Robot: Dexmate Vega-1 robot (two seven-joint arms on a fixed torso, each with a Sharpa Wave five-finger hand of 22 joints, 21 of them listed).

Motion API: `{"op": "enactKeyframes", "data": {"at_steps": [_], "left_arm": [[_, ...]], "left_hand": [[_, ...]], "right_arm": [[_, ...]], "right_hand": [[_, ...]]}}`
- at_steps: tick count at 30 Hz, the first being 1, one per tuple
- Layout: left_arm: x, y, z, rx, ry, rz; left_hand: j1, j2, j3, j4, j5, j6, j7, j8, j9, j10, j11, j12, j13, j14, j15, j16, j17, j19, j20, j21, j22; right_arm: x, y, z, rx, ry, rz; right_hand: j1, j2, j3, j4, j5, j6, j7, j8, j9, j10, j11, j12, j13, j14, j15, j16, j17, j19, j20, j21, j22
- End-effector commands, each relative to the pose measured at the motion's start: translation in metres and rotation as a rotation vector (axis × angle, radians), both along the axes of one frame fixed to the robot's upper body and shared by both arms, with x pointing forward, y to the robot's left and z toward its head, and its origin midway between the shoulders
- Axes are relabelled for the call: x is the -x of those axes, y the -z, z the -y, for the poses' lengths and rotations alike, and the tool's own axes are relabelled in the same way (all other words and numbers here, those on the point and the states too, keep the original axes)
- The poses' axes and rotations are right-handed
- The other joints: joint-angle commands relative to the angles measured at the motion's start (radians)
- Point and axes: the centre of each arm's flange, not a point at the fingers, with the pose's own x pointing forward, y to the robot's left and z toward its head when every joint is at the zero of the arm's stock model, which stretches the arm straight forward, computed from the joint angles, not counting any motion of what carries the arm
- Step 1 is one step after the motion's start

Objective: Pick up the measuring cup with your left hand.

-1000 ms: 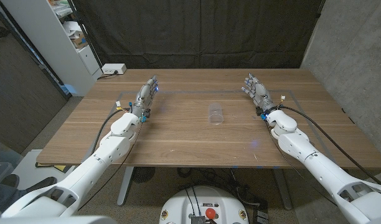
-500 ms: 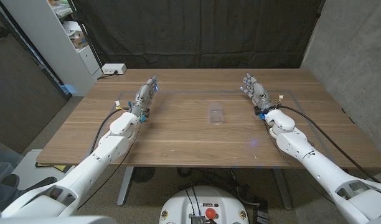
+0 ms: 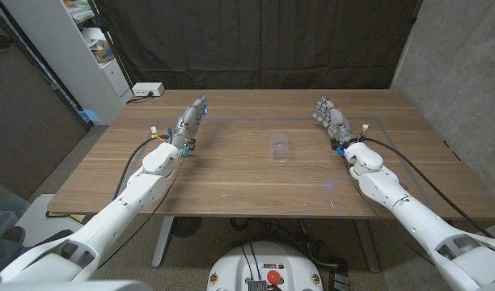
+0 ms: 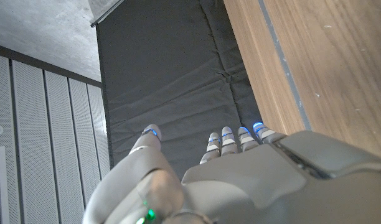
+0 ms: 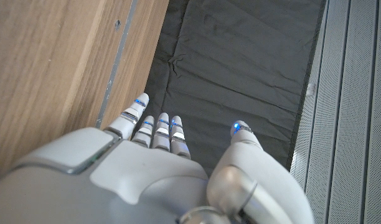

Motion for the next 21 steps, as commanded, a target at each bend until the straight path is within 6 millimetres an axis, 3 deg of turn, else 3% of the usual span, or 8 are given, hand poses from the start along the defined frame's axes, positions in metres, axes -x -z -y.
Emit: {"op": "enactKeyframes", "data": {"at_steps": [1,21], "left_arm": [[0.011,-0.006,0.006,-0.034,0.006,0.036],[0.026,-0.015,0.012,-0.087,0.007,0.094]], "left_hand": [[0.009,0.004,0.007,-0.007,0.002,0.005,0.001,0.004,0.003,0.002,-0.002,0.007,0.004,-0.004,-0.002,0.007,0.002,-0.01,0.002,0.004,0.004],[0.016,0.008,0.009,-0.015,0.0,0.007,-0.001,0.004,0.003,0.004,-0.003,0.008,0.004,-0.001,-0.001,0.008,0.002,-0.014,0.013,0.003,0.004]], "right_arm": [[-0.001,-0.002,-0.005,0.011,0.004,0.009],[-0.001,-0.002,-0.005,0.015,0.006,0.011]], "right_hand": [[0.003,0.004,0.005,-0.001,0.01,0.011,-0.004,0.005,0.005,0.007,0.0,0.003,0.004,-0.001,0.005,0.005,0.001,0.004,0.003,0.003,0.003],[0.001,0.005,0.003,-0.002,0.011,0.012,-0.004,0.004,0.005,0.009,-0.001,0.003,0.004,0.0,0.006,0.005,0.002,0.003,0.004,0.003,0.003]]}}
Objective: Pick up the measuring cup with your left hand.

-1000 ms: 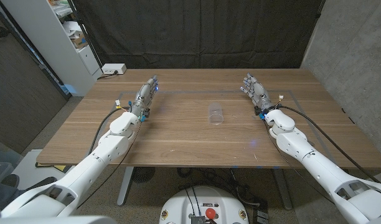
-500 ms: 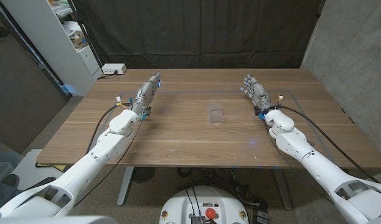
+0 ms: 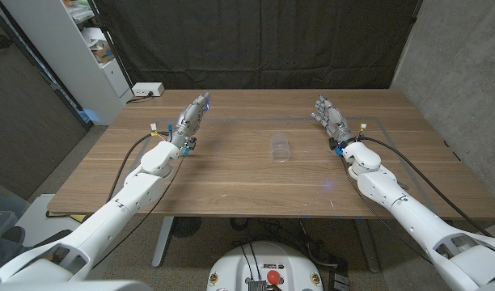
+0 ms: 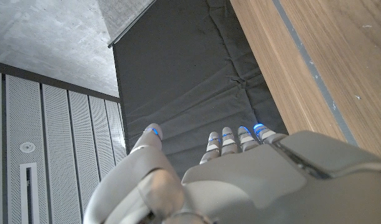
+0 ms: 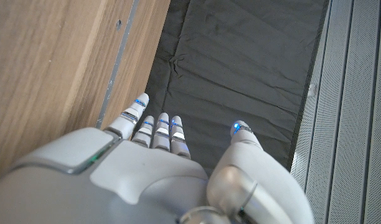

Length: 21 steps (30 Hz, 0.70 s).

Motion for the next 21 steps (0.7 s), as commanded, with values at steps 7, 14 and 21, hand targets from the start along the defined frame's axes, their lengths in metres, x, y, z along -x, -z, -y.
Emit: {"op": "enactKeyframes", "data": {"at_steps": [7,14,21], "left_arm": [[0.013,-0.011,0.008,-0.06,-0.011,0.057],[0.016,-0.014,0.012,-0.077,-0.001,0.071],[0.02,-0.019,0.017,-0.098,0.013,0.085]], "left_hand": [[0.012,0.001,0.002,-0.01,-0.001,0.008,-0.001,0.004,0.003,0.004,-0.002,0.008,0.004,-0.001,-0.001,0.004,0.002,-0.008,0.009,0.003,0.004],[0.017,0.002,0.003,-0.015,-0.001,0.009,-0.001,0.004,0.003,0.005,-0.003,0.008,0.004,-0.003,0.0,0.003,0.002,-0.011,0.011,0.003,0.004],[0.021,0.001,0.004,-0.019,-0.001,0.008,-0.001,0.003,0.003,0.003,-0.003,0.008,0.004,-0.006,-0.001,0.002,0.002,-0.014,0.013,0.002,0.004]], "right_arm": [[0.0,0.0,0.0,0.001,0.003,0.001],[0.0,-0.001,0.001,-0.004,0.004,0.002],[0.0,-0.001,0.002,-0.008,0.0,0.001]], "right_hand": [[0.001,0.005,0.003,-0.002,0.004,0.007,0.001,0.004,0.005,0.008,0.003,0.002,0.004,0.001,0.008,0.005,0.002,0.003,0.004,0.003,0.003],[0.0,0.007,0.003,-0.002,0.005,0.007,0.001,0.004,0.005,0.008,0.003,0.002,0.004,0.0,0.008,0.004,0.002,0.002,0.005,0.003,0.003],[0.0,0.007,0.002,-0.003,0.005,0.006,0.001,0.003,0.005,0.008,0.003,0.001,0.004,0.0,0.007,0.004,0.002,0.002,0.006,0.003,0.003]]}}
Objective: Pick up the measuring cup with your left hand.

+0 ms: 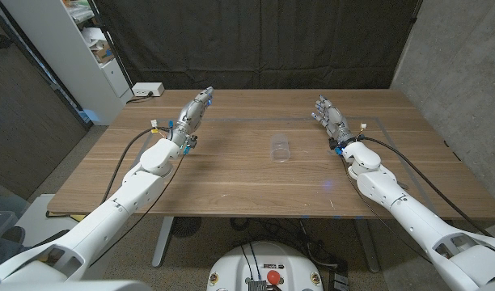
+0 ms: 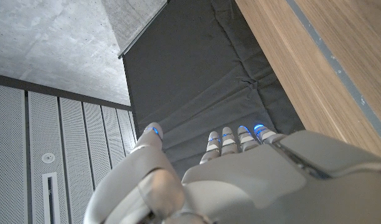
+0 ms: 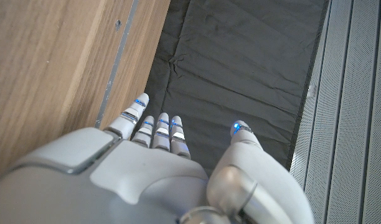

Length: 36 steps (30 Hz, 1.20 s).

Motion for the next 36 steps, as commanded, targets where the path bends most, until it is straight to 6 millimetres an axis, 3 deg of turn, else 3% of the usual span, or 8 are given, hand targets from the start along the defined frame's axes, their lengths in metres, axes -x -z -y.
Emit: {"op": "enactKeyframes", "data": {"at_steps": [1,11,36], "left_arm": [[0.006,-0.006,0.009,-0.035,0.019,0.029],[0.012,-0.014,0.018,-0.08,0.041,0.081],[0.005,-0.035,0.035,-0.195,0.093,0.107]], "left_hand": [[0.012,0.0,0.001,-0.007,-0.001,0.002,0.005,0.003,0.003,0.003,-0.002,0.008,0.004,-0.006,-0.001,0.002,0.002,-0.004,0.003,0.002,0.004],[0.017,0.0,0.002,-0.013,-0.002,0.002,0.004,0.003,0.004,0.002,-0.003,0.007,0.004,-0.007,0.0,0.002,0.002,-0.008,0.008,0.002,0.004],[0.028,-0.002,0.002,-0.025,-0.003,0.004,0.002,0.004,0.004,0.001,-0.005,0.007,0.004,-0.007,-0.002,0.002,0.002,-0.013,0.014,0.002,0.004]], "right_arm": [[0.001,0.0,0.002,-0.007,-0.002,0.001],[0.003,-0.001,0.004,-0.013,0.003,0.003],[0.014,-0.004,0.009,-0.034,0.017,0.035]], "right_hand": [[0.0,0.007,0.002,-0.003,0.005,0.006,0.001,0.003,0.005,0.008,0.003,0.001,0.004,-0.001,0.008,0.004,0.003,0.002,0.006,0.003,0.003],[-0.001,0.006,0.001,-0.004,0.006,0.006,0.0,0.002,0.006,0.007,0.001,0.001,0.005,0.001,0.007,0.004,0.002,0.001,0.007,0.002,0.003],[-0.003,0.006,-0.002,-0.006,0.008,0.007,0.0,0.002,0.006,0.008,0.0,0.0,0.005,0.0,0.008,0.003,0.003,0.001,0.008,0.003,0.003]]}}
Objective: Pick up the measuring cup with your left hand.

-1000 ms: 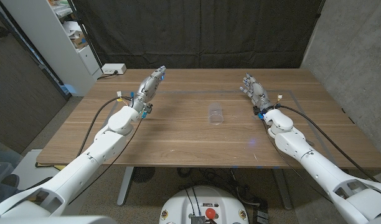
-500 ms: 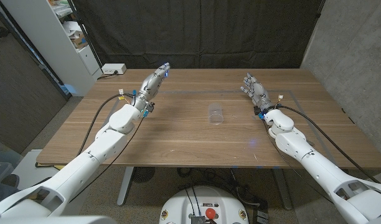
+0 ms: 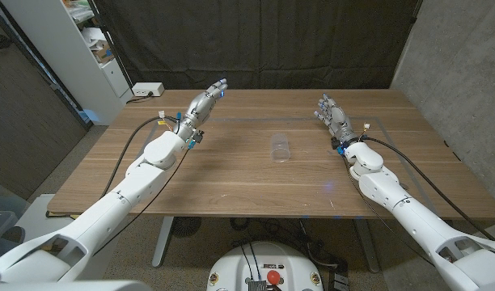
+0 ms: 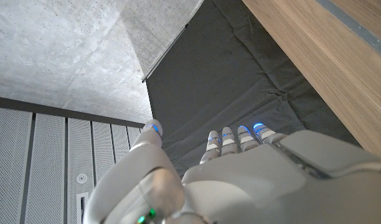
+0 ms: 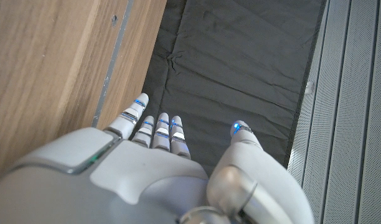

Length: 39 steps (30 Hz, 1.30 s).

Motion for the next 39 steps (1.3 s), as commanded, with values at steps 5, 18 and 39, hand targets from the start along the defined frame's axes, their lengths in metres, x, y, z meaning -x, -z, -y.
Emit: {"op": "enactKeyframes", "data": {"at_steps": [5,18,39], "left_arm": [[-0.002,-0.013,0.009,-0.076,0.028,0.016],[0.005,-0.019,0.014,-0.131,0.015,0.044],[0.022,-0.025,0.017,-0.222,0.004,0.07]], "left_hand": [[0.014,-0.002,0.001,-0.01,-0.003,0.004,0.001,0.003,0.004,0.002,-0.005,0.007,0.004,-0.007,-0.001,0.002,0.002,-0.005,0.008,0.002,0.004],[0.019,-0.002,0.001,-0.016,-0.003,0.004,0.001,0.003,0.004,-0.003,-0.005,0.006,0.004,-0.022,-0.003,-0.002,0.002,-0.009,0.012,0.002,0.005],[0.025,-0.002,0.001,-0.023,-0.004,0.005,0.001,0.003,0.004,-0.006,-0.009,0.006,0.004,-0.026,-0.003,-0.001,0.002,-0.017,0.018,0.002,0.005]], "right_arm": [[0.007,-0.001,0.003,-0.015,0.013,0.011],[0.011,-0.001,0.004,-0.032,0.024,0.018],[0.015,-0.001,0.007,-0.048,0.041,0.029]], "right_hand": [[-0.004,0.006,0.001,-0.002,0.009,0.008,-0.003,0.002,0.006,0.01,0.0,0.001,0.005,0.008,0.008,0.006,0.003,0.006,0.007,0.003,0.003],[-0.005,0.006,-0.001,-0.002,0.01,0.012,-0.004,0.003,0.006,0.017,0.002,0.003,0.005,0.015,0.009,0.009,0.004,0.009,0.006,0.004,0.003],[-0.008,0.005,-0.004,-0.003,0.012,0.014,-0.005,0.003,0.006,0.02,0.0,0.003,0.005,0.017,0.007,0.009,0.005,0.01,0.005,0.004,0.004]]}}
